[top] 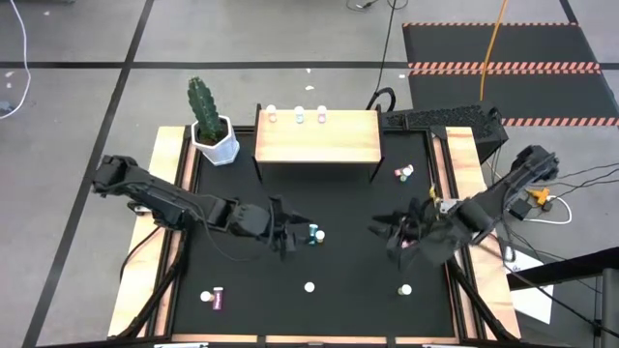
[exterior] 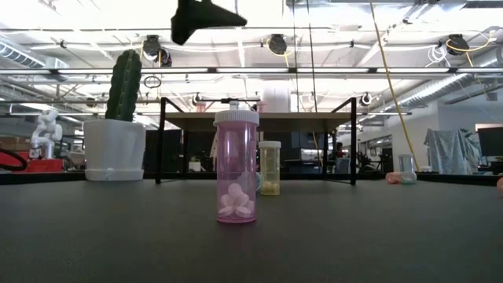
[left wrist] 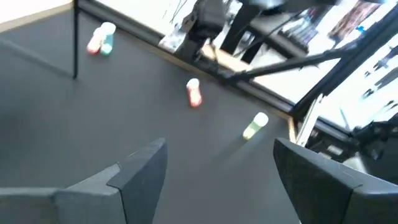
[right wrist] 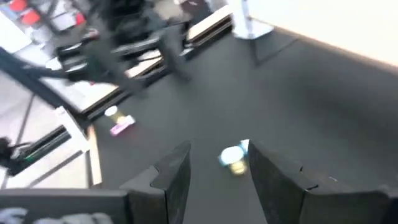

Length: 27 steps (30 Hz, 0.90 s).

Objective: Pick and place medicine bottles onto shelf by color
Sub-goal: Put the bottom right yellow pill bottle on the shelf

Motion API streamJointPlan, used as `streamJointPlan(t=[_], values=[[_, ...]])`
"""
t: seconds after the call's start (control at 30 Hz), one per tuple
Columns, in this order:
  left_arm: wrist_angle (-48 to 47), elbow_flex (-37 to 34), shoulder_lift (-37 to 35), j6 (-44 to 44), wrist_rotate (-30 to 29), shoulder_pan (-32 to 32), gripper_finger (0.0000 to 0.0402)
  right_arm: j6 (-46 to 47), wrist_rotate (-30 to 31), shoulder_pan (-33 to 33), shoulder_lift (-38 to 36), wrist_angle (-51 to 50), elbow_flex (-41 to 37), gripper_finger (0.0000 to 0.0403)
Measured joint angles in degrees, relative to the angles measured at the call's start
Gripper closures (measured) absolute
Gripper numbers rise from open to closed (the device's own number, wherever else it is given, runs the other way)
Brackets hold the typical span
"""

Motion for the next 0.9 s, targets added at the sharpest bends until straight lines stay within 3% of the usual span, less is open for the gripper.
streamJointPlan(t=[0.13,0.27,0.43,0.63,0.9], values=[[10.7,0.0,3.4,3.2,0.0,-0.1,0.0112,6.2,-0.6,-3.3,-5.8,-13.1,0.0,0.0251],[23.7,0.0,8.2,6.8,-0.2,0.4,0.0112,14.1,-5.2,-5.7,-9.9,-25.3,0.0,0.0251],[29.8,2.4,14.3,5.7,-0.3,2.0,0.0112,12.9,-9.3,-6.8,-11.8,-32.2,-0.4,0.0251],[21.3,14.7,22.0,8.5,0.4,2.1,0.0112,1.6,-9.6,-6.8,-12.2,-30.1,-4.8,0.0252],[-4.9,33.3,28.2,17.1,1.8,0.2,0.0112,2.4,-14.4,-7.0,-12.5,-27.7,-9.9,0.0253]])
